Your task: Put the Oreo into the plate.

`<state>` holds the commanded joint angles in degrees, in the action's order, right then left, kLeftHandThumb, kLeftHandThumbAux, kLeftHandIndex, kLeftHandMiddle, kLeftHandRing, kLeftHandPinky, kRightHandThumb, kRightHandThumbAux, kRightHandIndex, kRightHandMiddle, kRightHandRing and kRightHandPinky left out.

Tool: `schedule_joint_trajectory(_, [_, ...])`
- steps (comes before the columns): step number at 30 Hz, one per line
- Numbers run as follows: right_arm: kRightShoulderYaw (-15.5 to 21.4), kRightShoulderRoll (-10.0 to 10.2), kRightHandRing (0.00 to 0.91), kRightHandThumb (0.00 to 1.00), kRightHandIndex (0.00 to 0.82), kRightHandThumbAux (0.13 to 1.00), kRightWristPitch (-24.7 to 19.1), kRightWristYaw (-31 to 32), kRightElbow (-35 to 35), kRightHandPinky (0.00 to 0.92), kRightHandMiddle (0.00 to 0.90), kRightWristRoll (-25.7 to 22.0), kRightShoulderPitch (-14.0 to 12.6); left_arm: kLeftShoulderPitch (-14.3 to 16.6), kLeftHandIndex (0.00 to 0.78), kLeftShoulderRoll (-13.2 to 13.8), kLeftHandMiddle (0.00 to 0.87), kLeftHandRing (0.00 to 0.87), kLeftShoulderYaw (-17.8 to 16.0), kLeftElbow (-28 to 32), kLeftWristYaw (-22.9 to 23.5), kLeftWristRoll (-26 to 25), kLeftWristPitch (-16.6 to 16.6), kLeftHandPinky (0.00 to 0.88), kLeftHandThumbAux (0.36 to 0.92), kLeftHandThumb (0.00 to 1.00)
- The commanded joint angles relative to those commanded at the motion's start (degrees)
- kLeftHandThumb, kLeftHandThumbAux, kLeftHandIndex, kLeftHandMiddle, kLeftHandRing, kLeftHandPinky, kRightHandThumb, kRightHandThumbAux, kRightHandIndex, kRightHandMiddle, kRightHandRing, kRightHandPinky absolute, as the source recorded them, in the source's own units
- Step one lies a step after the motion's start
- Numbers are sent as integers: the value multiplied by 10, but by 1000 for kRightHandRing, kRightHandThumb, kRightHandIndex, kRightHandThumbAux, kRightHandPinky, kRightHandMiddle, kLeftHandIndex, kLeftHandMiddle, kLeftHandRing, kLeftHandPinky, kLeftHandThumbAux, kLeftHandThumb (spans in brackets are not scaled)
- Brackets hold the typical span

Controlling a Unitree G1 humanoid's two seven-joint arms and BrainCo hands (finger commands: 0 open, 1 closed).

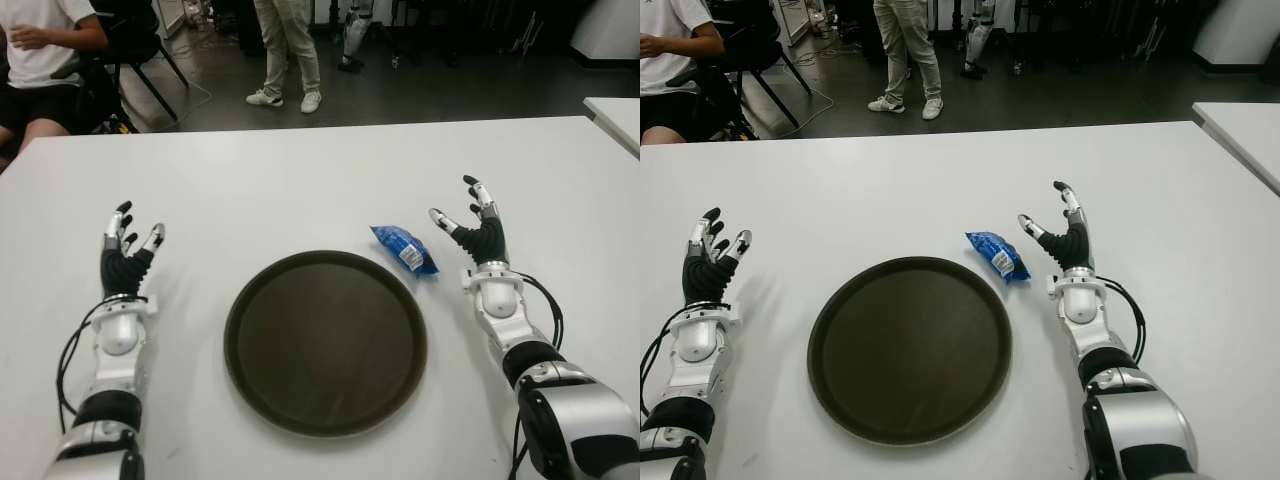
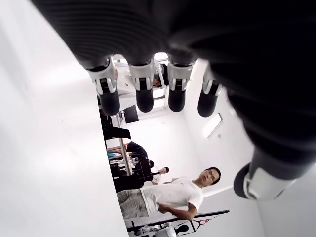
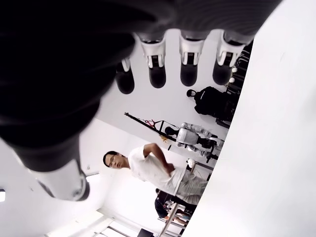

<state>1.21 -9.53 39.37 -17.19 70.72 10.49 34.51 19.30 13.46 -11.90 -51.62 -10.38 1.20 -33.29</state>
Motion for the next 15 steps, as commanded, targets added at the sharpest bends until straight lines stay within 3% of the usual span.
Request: schedule_joint_trajectory(15, [-2,0,22,264,11,699,-2,-4,-1,74,25,3,0,0,16,1,21,0,1,1,0,2,10,0,584,252])
